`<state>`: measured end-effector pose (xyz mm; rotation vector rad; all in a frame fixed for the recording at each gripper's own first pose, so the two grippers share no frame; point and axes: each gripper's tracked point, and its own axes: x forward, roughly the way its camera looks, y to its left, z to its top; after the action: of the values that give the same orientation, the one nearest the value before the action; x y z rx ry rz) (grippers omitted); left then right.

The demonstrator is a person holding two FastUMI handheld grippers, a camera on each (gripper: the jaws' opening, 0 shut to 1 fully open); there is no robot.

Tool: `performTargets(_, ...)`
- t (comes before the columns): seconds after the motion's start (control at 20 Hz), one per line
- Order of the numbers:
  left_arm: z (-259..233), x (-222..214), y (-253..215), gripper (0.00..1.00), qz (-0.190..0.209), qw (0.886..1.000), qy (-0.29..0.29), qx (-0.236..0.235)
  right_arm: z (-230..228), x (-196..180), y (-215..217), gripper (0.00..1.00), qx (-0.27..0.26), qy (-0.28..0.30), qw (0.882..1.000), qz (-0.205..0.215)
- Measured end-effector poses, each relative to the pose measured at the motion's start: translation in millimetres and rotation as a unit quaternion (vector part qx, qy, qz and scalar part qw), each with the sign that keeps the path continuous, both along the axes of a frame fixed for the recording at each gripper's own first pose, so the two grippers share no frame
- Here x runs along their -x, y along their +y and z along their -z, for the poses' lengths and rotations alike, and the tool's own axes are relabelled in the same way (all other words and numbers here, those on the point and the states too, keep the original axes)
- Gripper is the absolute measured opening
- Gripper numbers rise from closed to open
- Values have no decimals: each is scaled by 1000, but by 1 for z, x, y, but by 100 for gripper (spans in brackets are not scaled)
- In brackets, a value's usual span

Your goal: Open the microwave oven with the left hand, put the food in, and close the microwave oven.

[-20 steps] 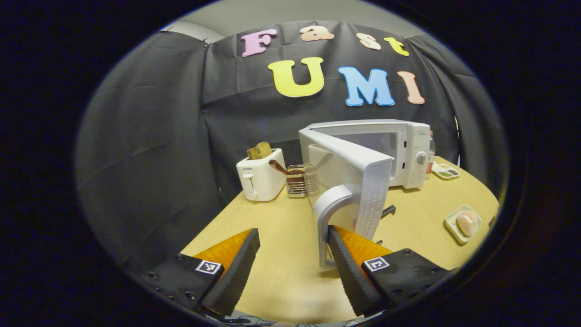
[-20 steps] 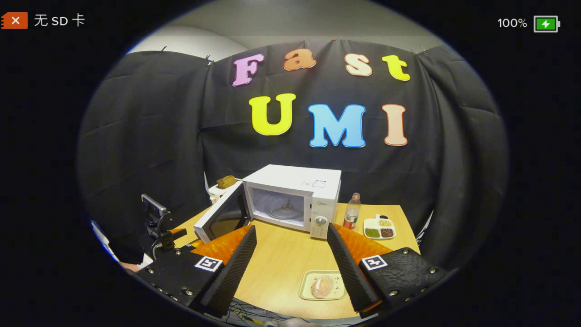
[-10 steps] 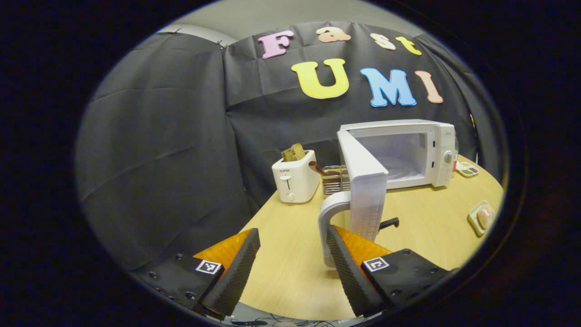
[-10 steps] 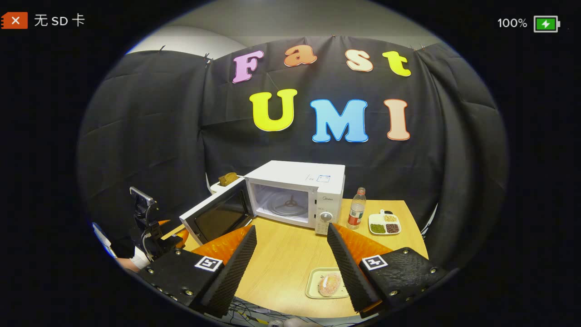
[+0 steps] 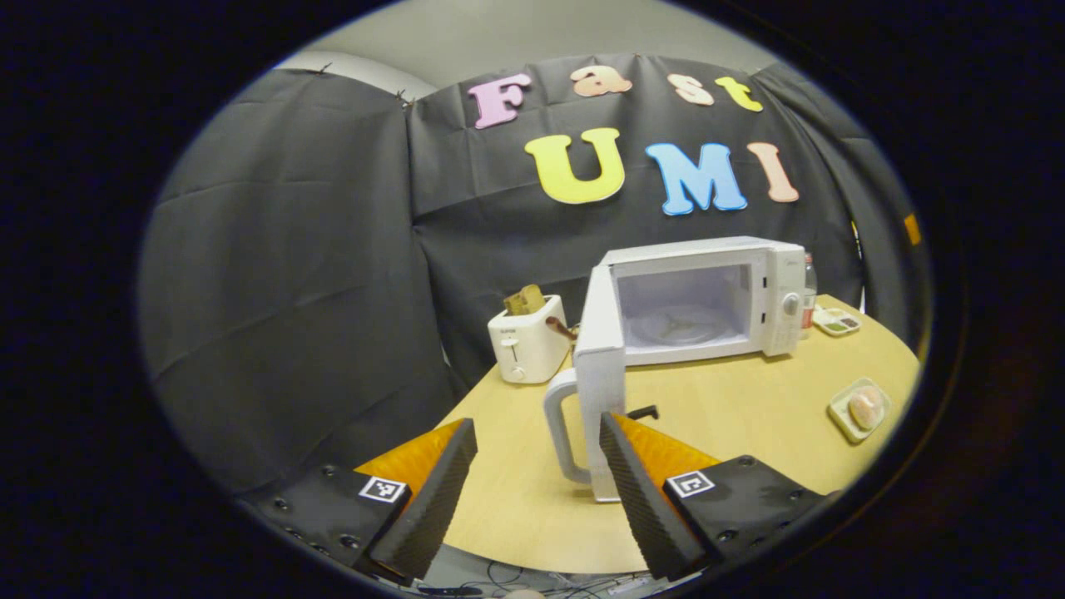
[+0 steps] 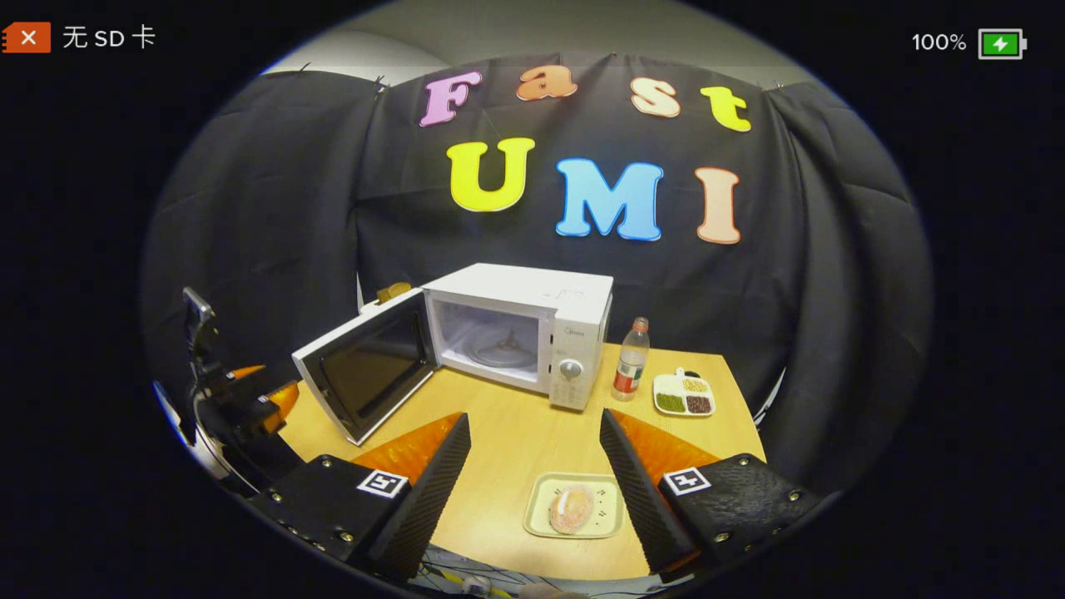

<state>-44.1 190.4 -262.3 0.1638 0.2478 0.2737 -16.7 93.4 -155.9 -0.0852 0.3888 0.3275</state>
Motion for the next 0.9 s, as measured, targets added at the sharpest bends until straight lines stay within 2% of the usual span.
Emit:
performTargets(0.3, -95, -3, -71, 100, 66, 996, -56, -2, 100, 1, -24, 96, 12, 88, 996, 26)
performTargets(0.45, -146, -12, -97, 100, 87, 992, -93, -1, 136, -7, -27, 96, 20, 112, 993, 37)
performTargets(0.65, -178, -20, -104, 100, 74, 991, -105, -23, 175, -18, -25, 96, 30, 129, 990, 46)
performTargets(0.9, -195, -22, -112, 100, 82, 991, -107, -23, 213, -47, -18, 96, 46, 166, 984, 46)
